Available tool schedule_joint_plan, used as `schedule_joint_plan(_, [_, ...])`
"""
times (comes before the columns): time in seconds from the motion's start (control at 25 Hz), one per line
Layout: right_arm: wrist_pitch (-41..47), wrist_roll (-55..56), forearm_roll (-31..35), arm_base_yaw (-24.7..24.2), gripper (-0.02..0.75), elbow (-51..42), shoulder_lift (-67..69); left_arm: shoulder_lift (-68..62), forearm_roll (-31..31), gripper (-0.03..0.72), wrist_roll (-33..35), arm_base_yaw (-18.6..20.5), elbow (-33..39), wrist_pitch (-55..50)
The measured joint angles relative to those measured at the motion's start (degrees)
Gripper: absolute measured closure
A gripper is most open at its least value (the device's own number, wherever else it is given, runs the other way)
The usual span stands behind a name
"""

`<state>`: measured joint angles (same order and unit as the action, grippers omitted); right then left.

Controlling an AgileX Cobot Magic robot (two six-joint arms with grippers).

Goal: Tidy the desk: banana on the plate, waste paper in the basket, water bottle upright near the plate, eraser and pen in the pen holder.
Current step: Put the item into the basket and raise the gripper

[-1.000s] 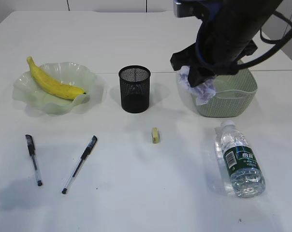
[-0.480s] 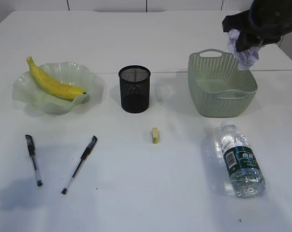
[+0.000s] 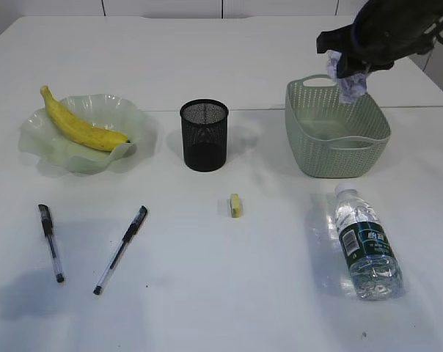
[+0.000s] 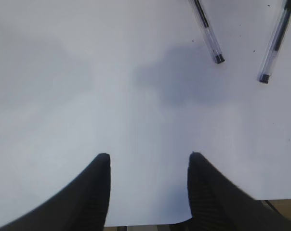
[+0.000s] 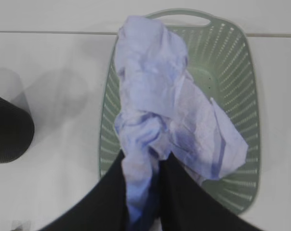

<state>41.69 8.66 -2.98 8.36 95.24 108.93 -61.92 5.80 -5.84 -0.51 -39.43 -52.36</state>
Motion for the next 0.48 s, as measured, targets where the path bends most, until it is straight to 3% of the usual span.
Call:
schedule_joint_plan(0.28, [-0.24, 1.62, 0.00, 0.00, 0.600, 7.56, 9.68, 0.00, 0.00, 0.326, 0.00, 0.00, 0.00, 0.00])
schedule_joint_plan(0.48, [-0.24, 2.73, 0.00, 0.00, 0.511, 9.45, 13.99, 0.00, 0.00, 0.326, 0.00, 0.00, 0.00, -0.12])
